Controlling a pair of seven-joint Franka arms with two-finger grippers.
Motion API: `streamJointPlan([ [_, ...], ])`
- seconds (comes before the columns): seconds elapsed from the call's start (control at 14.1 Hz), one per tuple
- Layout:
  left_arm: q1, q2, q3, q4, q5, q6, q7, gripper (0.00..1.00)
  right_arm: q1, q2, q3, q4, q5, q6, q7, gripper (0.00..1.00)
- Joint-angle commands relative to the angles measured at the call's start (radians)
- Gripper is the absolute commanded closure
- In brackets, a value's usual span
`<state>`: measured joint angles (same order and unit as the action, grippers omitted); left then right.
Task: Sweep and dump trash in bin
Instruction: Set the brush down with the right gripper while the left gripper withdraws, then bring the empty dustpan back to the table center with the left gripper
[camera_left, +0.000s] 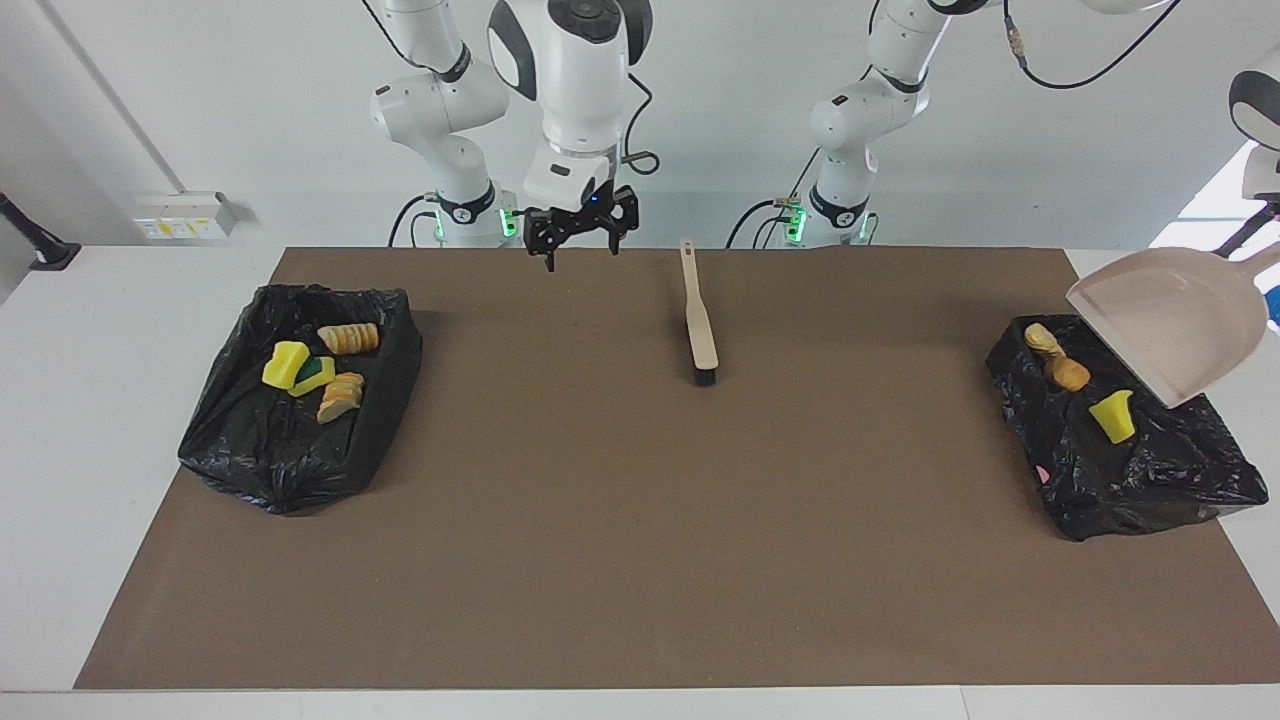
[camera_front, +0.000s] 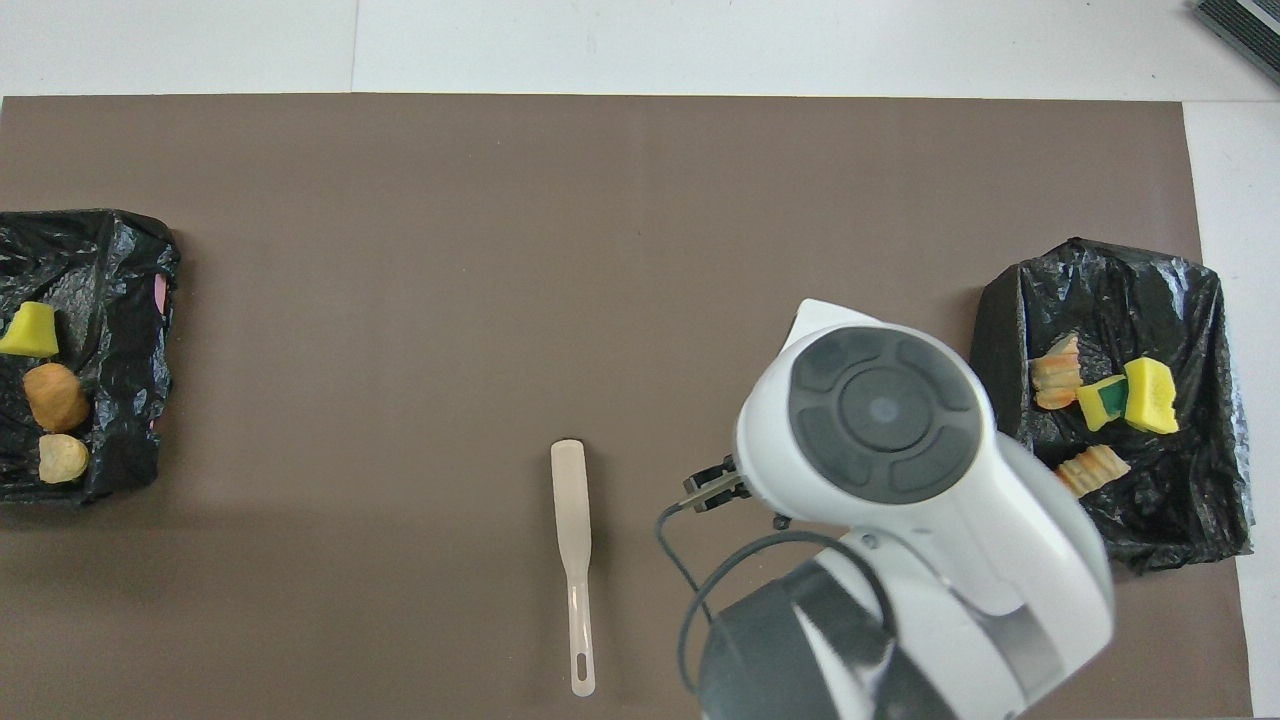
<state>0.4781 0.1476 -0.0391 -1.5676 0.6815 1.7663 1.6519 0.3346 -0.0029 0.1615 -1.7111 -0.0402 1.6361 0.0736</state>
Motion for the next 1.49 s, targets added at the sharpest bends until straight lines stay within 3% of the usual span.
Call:
streamJointPlan([
  [0.0,-0.032,0.084,0.007,0.136,0.033,0.054,0.0,1.0,-0.11,0.004,0.012,0.06,-0.015,-0.053,-0.168,0.0],
  [0.07,-0.035,0.117,0.007,0.185,0.036,0.061,0.002,1.0,-0.152,0.004,0.012,0.074,-0.014,-0.064,-0.211,0.0],
  [0.28,-0.046,0.119,0.007,0.208,0.007,0.064,-0.015,1.0,-0.233,0.004,0.003,0.088,-0.015,-0.065,-0.247,0.0],
  [0.5,-0.027,0.103,0.047,0.209,-0.263,0.045,-0.037,1.0,-0.301,0.006,-0.029,0.09,-0.033,-0.061,-0.241,0.0],
  [0.64,-0.026,0.087,0.056,0.205,-0.364,0.044,-0.082,1.0,-0.351,0.007,-0.042,0.09,-0.033,-0.047,-0.232,0.0],
  [0.92,-0.049,0.069,0.045,0.202,-0.489,-0.077,-0.419,1.0,-0.433,0.011,-0.053,0.111,-0.018,-0.045,-0.137,0.0],
  [1.14,-0.093,0.058,0.036,0.192,-0.537,-0.162,-0.585,1.0,-0.448,-0.031,-0.06,0.116,0.031,-0.056,-0.086,0.0],
  [1.42,-0.217,0.0,0.034,0.088,-0.594,-0.212,-0.924,1.0,-0.448,-0.055,-0.062,0.11,0.028,-0.058,-0.097,0.0],
])
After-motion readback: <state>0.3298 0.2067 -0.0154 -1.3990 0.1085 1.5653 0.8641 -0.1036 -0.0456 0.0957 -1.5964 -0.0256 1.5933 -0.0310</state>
